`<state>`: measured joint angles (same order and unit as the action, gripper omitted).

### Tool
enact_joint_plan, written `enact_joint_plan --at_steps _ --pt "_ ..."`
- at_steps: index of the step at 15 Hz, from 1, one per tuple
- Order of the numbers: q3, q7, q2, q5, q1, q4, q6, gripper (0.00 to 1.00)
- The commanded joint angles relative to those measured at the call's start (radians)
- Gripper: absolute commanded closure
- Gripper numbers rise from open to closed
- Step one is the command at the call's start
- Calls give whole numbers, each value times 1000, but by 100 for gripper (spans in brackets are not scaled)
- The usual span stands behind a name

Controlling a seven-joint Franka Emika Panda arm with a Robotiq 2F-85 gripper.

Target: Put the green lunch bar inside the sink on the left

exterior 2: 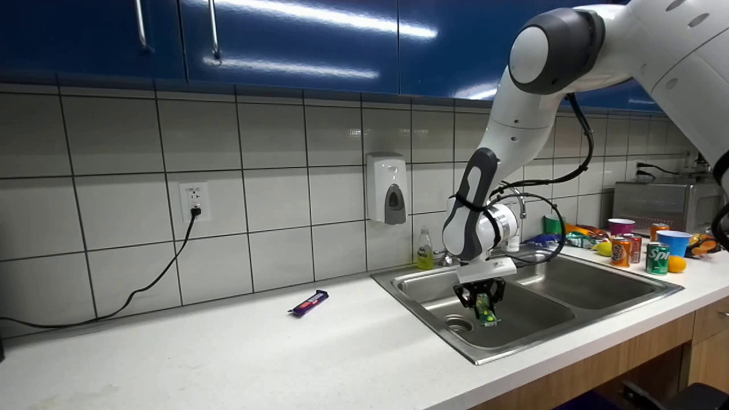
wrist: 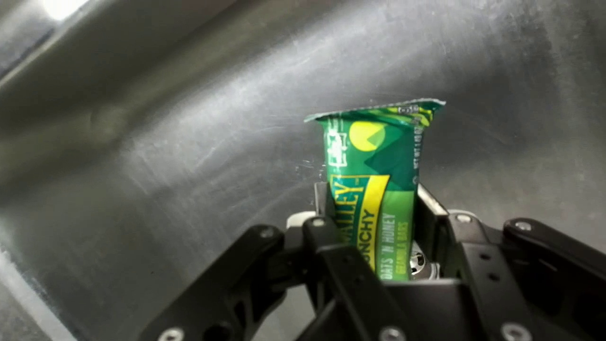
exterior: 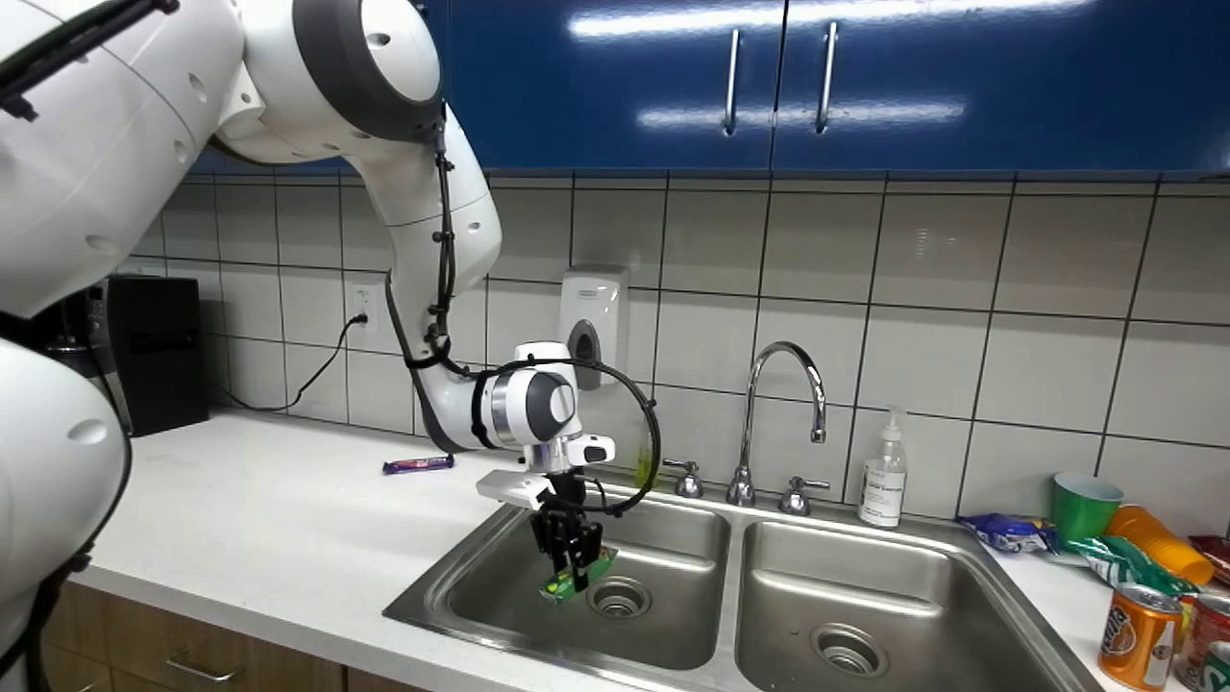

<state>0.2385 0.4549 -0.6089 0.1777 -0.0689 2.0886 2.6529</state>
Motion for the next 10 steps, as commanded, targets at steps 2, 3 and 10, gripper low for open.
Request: enact_joint_plan --at_steps 2,3,10 --pt "0 -9 -52 -55 5 -37 8 83" --pt "1 -10 -64 -65 5 -44 7 83" --pt "8 -14 -142 -106 7 -89 23 83"
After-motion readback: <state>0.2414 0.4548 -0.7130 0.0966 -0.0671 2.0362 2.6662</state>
